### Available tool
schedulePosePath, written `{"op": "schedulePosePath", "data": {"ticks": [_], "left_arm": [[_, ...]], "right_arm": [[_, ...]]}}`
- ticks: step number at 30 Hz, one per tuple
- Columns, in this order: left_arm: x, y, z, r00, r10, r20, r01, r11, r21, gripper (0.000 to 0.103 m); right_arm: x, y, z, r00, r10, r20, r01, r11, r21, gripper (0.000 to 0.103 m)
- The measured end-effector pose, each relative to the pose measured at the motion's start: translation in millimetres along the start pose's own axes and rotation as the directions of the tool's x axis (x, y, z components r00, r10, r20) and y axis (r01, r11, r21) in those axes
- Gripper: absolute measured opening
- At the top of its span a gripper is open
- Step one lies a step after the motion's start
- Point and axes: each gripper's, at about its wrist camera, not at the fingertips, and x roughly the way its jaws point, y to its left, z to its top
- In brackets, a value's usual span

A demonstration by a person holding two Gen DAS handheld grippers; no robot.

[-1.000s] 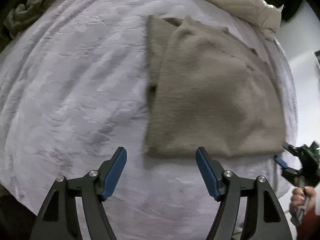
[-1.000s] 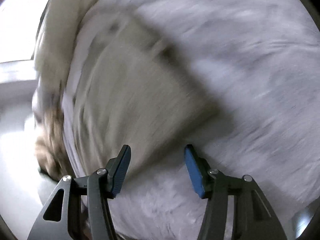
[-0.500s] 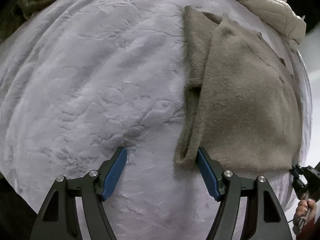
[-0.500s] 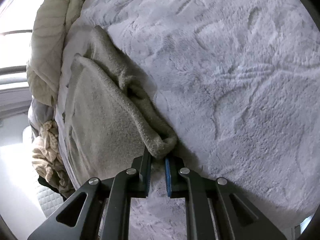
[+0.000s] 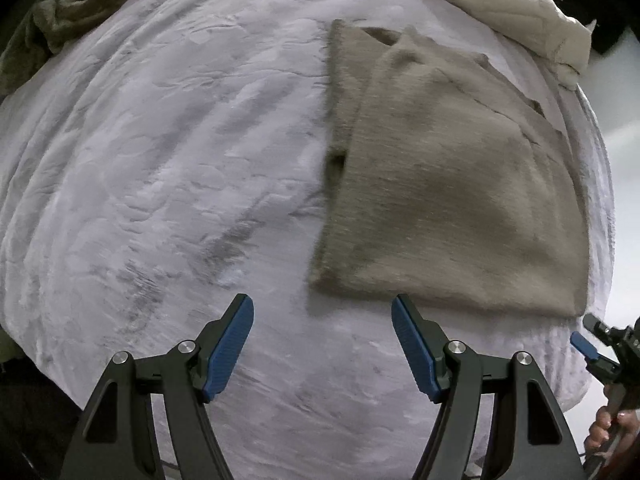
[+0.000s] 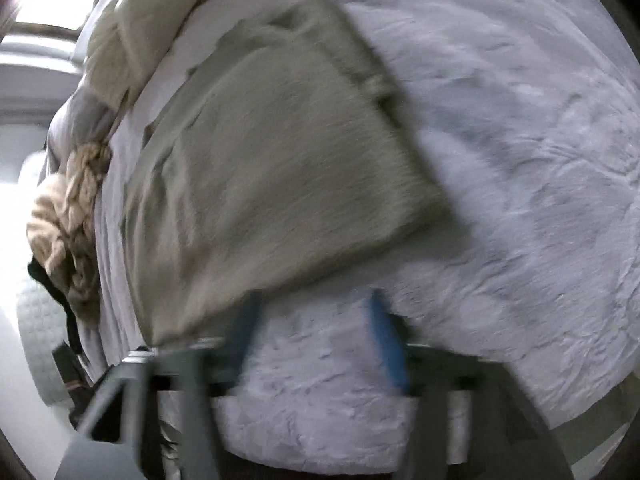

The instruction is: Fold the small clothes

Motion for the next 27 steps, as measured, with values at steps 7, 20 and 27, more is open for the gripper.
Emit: {"op": "schedulePosePath", "data": {"ticks": [7,20,27], "left_arm": [[-0.7,-9.4,-2.9,0.999,-0.019,-0.026,0.020,0.999,0.043,0.074],[2.8,-23.4,-6.8,0.999,0.036,0.023,-0.038,0.995,0.091,0.102],[13.0,-17.7,-9.2,1.000,-0.003,-0.027,0.006,0.996,0.089,0.102]], "right_arm": [[13.4,41.7,-12.1,0.998,-0.019,-0.057,0.011,0.992,-0.128,0.071],[22.0,72.8,-34.6,0.996,-0.019,-0.083,-0.004,0.963,-0.270,0.103],[40.5,90.8,-48.2,0.982,-0.033,-0.186,-0.028,0.949,-0.315,0.103]]}}
